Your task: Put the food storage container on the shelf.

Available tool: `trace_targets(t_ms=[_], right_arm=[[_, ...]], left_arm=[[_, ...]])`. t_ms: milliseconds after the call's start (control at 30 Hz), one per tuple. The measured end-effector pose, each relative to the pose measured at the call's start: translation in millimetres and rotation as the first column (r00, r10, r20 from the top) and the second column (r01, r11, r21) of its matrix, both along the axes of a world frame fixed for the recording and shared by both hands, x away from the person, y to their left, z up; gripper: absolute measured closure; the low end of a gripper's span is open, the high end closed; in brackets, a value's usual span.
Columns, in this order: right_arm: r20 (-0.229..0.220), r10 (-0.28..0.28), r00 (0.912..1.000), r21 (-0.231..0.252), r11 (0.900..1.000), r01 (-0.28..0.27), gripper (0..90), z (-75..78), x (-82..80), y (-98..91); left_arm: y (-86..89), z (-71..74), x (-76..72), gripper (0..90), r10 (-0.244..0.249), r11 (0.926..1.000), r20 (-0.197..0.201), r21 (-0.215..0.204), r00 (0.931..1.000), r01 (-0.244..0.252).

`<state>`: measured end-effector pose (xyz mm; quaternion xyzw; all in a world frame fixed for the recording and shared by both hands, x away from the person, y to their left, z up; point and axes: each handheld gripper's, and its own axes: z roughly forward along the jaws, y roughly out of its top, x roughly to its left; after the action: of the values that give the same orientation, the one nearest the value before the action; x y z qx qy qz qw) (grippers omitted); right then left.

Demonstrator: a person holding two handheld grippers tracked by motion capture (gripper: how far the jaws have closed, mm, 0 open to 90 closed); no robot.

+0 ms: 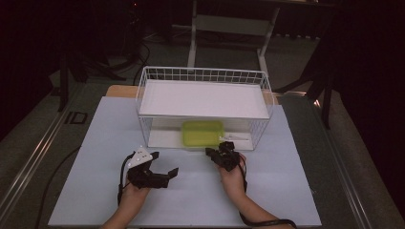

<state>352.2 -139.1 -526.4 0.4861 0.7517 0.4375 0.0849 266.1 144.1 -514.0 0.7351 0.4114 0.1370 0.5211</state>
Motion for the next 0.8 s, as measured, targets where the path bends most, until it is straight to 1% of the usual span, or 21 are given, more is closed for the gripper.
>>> trace_targets(t_ms=[67, 167, 200, 267, 333, 400, 467, 533, 600, 667, 733, 767, 800], right_arm=[[0.005, -0.003, 1.0, -0.003, 1.0, 0.003, 89.8, -1.9, 3.9, 3.3], [0.013, -0.001, 0.9999, -0.011, 0.9999, 0.002, 89.8, -3.7, 7.3, 8.8], [0.013, 0.002, 0.9999, -0.012, 0.9999, -0.002, 89.8, -4.1, 8.9, 10.5], [0.018, -0.001, 0.9998, 0.001, 1.0, 0.001, 89.7, -4.8, 15.2, 18.8], [0.019, -0.009, 0.9998, 0.02, 0.9998, 0.009, 89.7, -4.7, 18.8, 22.4], [0.022, -0.018, 0.9996, 0.03, 0.9994, 0.018, 89.7, -4.8, 22.0, 24.8], [0.017, -0.03, 0.9994, 0.033, 0.999, 0.029, 89.7, -4.8, 25.9, 26.4], [0.035, -0.04, 0.9986, 0.028, 0.9988, 0.039, 89.6, -4.3, 31.0, 26.1], [0.033, -0.055, 0.998, 0.039, 0.9978, 0.053, 89.3, -2.9, 35.6, 24.4], [0.026, -0.064, 0.9976, 0.046, 0.997, 0.062, 88.0, -1.4, 39.4, 22.8], [0.034, -0.069, 0.997, 0.04, 0.9969, 0.068, 88.2, -0.3, 42.7, 21.5], [0.025, -0.076, 0.9968, 0.046, 0.9961, 0.075, 88.2, 0.4, 44.4, 21.2], [0.003, -0.094, 0.9956, 0.051, 0.9943, 0.094, 88.2, 1.6, 45.6, 21.2]], left_arm=[[0.6, -0.8, 0.6, 1.7, 0.005, 1.0, -0.003, -0.006, 1.0, -0.005], [0.6, -1.0, 0.9, 1.7, 0.003, 1.0, -0.001, 0.002, 1.0, -0.003], [0.6, -1.0, 0.9, 1.7, 0.008, 0.9999, -0.001, -0.007, 1.0, -0.008], [0.7, -0.6, 1.3, 1.7, 0.005, 0.9999, 0.0, -0.014, 1.0, -0.005], [0.8, -0.7, 1.7, 1.7, 0.0, 0.9997, -0.004, -0.026, 1.0, 0.0], [-0.7, -0.7, 1.3, 1.7, -0.001, 0.9998, -0.001, -0.022, 1.0, 0.001], [-1.9, -0.6, 0.9, 1.7, -0.008, 0.9998, -0.001, -0.02, 1.0, 0.008], [-2.9, -0.7, 0.4, 1.7, -0.013, 0.9996, -0.004, -0.025, 0.9999, 0.013], [-3.1, -0.8, 0.1, 1.7, -0.016, 0.9995, -0.004, -0.026, 0.9999, 0.016], [-2.5, -1.1, 0.0, 1.7, -0.024, 0.9991, -0.007, -0.036, 0.9997, 0.024], [-1.7, -1.2, -0.4, 1.7, -0.028, 0.9984, -0.007, -0.049, 0.9996, 0.028], [-1.4, -1.1, -0.4, 1.7, -0.027, 0.9983, -0.008, -0.051, 0.9996, 0.027], [-0.9, -0.9, -0.6, 1.7, -0.026, 0.9982, -0.007, -0.054, 0.9996, 0.026]])
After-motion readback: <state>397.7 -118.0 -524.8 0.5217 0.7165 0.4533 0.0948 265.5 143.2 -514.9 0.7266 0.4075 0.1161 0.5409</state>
